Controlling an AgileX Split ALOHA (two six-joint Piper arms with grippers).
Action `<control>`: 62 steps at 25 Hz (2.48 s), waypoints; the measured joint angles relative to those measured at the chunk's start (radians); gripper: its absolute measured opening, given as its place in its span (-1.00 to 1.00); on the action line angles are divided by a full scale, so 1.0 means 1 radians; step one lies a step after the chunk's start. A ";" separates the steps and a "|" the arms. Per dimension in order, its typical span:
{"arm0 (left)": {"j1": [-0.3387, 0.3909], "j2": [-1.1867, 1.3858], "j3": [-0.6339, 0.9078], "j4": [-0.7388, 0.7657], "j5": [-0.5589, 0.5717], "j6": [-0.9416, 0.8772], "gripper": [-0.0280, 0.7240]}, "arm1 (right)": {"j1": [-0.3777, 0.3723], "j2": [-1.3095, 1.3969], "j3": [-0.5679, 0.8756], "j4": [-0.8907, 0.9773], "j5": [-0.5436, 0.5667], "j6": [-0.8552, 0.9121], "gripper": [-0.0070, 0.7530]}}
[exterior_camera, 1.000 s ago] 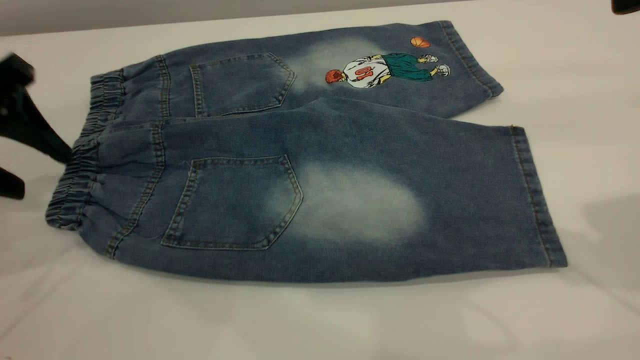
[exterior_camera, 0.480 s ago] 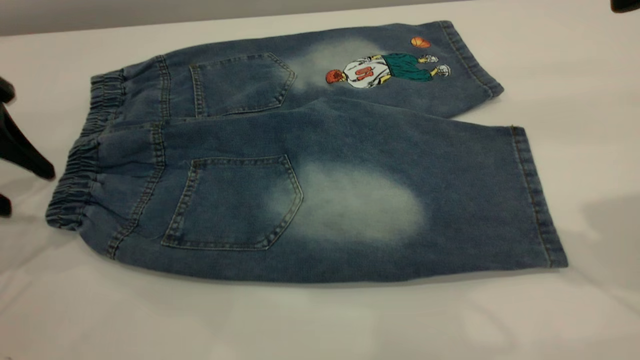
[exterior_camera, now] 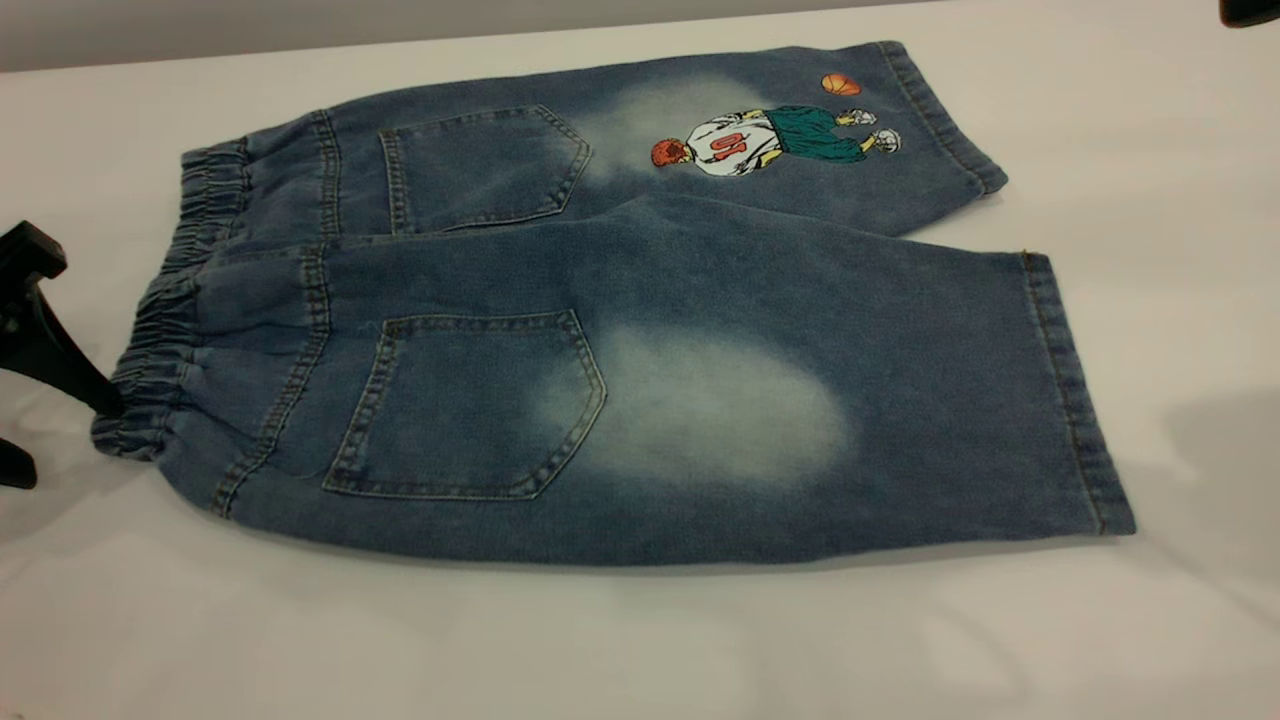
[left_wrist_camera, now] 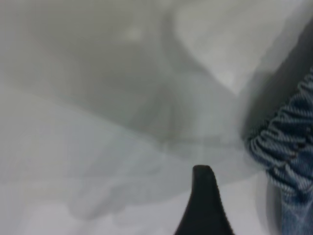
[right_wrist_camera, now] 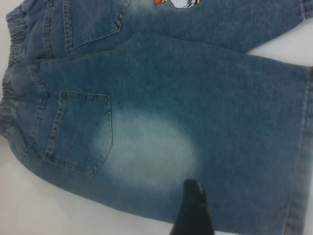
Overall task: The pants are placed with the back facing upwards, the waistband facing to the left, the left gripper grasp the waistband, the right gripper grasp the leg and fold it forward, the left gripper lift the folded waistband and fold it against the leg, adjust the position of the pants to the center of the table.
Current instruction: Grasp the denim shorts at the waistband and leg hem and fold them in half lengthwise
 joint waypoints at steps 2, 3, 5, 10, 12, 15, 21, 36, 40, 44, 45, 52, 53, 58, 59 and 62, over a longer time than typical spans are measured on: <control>0.000 0.001 0.000 -0.031 -0.002 0.032 0.34 | 0.000 0.000 0.000 0.000 0.000 0.000 0.28; 0.000 0.001 0.000 -0.055 -0.002 0.050 0.34 | 0.000 0.000 0.000 0.000 0.000 0.000 0.28; 0.000 0.001 0.000 -0.104 -0.001 0.100 0.34 | 0.000 0.000 0.000 0.000 -0.002 -0.001 0.28; 0.000 0.001 0.000 -0.236 0.009 0.206 0.34 | 0.000 0.000 0.000 0.012 -0.004 -0.002 0.28; 0.000 0.008 -0.001 -0.248 0.011 0.213 0.34 | 0.000 0.000 0.000 0.018 -0.004 -0.013 0.28; 0.000 0.052 -0.001 -0.255 0.042 0.213 0.34 | 0.000 0.000 0.000 0.021 -0.005 -0.019 0.28; 0.000 0.111 -0.002 -0.293 0.065 0.264 0.33 | 0.000 0.000 0.000 0.022 -0.006 -0.021 0.28; -0.002 0.148 -0.002 -0.447 -0.002 0.411 -0.56 | 0.000 0.000 0.000 0.023 -0.001 -0.020 0.28; -0.002 0.138 -0.001 -0.447 0.002 0.443 -0.70 | 0.000 0.014 0.020 0.055 0.006 -0.020 0.28; -0.025 0.091 0.001 -0.431 -0.001 0.455 -0.70 | 0.000 0.072 0.074 0.104 -0.001 -0.046 0.28; -0.035 0.070 0.001 -0.431 -0.002 0.462 -0.70 | 0.000 0.091 0.086 0.123 -0.005 -0.062 0.28; -0.119 -0.074 0.001 -0.436 0.025 0.463 -0.70 | 0.000 0.231 0.118 0.264 -0.012 -0.196 0.28; -0.132 -0.091 0.001 -0.436 0.029 0.460 -0.70 | 0.000 0.254 0.118 0.269 -0.012 -0.203 0.28; -0.152 -0.143 0.000 -0.437 0.068 0.452 -0.70 | 0.000 0.375 0.118 0.266 -0.010 -0.223 0.28; -0.152 -0.146 0.000 -0.437 0.069 0.452 -0.70 | 0.000 0.403 0.118 0.266 -0.010 -0.223 0.28; -0.152 -0.154 0.000 -0.436 0.072 0.452 -0.70 | 0.000 0.479 0.118 0.293 -0.031 -0.238 0.28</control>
